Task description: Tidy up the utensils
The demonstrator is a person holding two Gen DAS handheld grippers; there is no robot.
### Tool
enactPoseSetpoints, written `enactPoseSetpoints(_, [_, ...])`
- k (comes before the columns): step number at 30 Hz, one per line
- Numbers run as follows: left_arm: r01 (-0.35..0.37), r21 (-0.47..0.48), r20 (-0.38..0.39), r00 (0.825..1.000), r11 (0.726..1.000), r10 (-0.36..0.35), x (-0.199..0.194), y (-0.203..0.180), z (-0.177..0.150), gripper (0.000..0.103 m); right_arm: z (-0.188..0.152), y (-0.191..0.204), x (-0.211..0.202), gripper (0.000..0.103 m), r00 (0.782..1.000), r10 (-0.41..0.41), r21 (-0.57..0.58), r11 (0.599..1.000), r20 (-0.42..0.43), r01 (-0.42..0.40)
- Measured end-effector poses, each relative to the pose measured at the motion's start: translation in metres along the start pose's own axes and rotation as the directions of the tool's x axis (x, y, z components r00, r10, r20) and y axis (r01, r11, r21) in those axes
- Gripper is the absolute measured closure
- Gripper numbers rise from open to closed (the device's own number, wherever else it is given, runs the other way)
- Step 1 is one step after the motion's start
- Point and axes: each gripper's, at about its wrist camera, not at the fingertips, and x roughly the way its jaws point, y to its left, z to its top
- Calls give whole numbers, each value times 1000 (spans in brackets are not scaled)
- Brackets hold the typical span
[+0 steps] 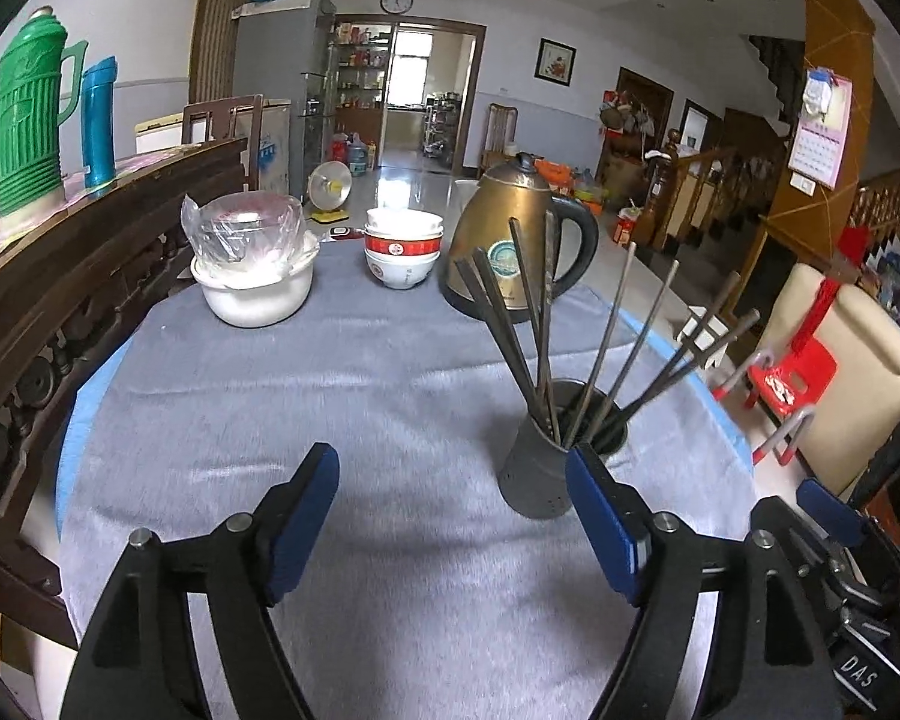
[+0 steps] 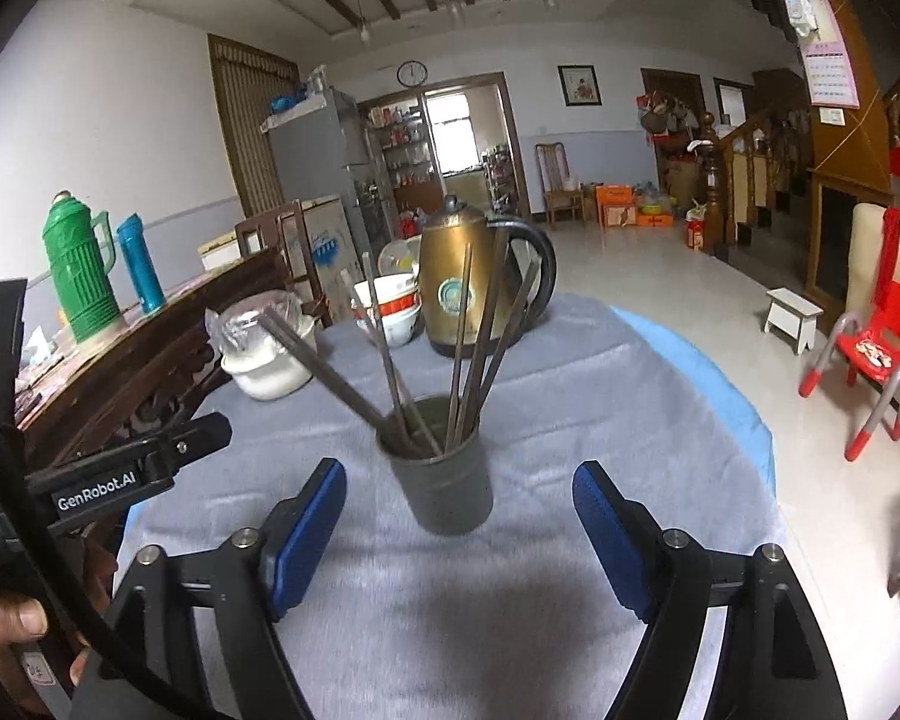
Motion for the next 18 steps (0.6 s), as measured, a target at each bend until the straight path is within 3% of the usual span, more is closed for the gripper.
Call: enactPoseSetpoints(18, [-55, 61, -21, 998, 997, 56, -5, -9, -14, 20, -13, 3, -5, 20, 1000, 5, -31, 1000, -29, -6])
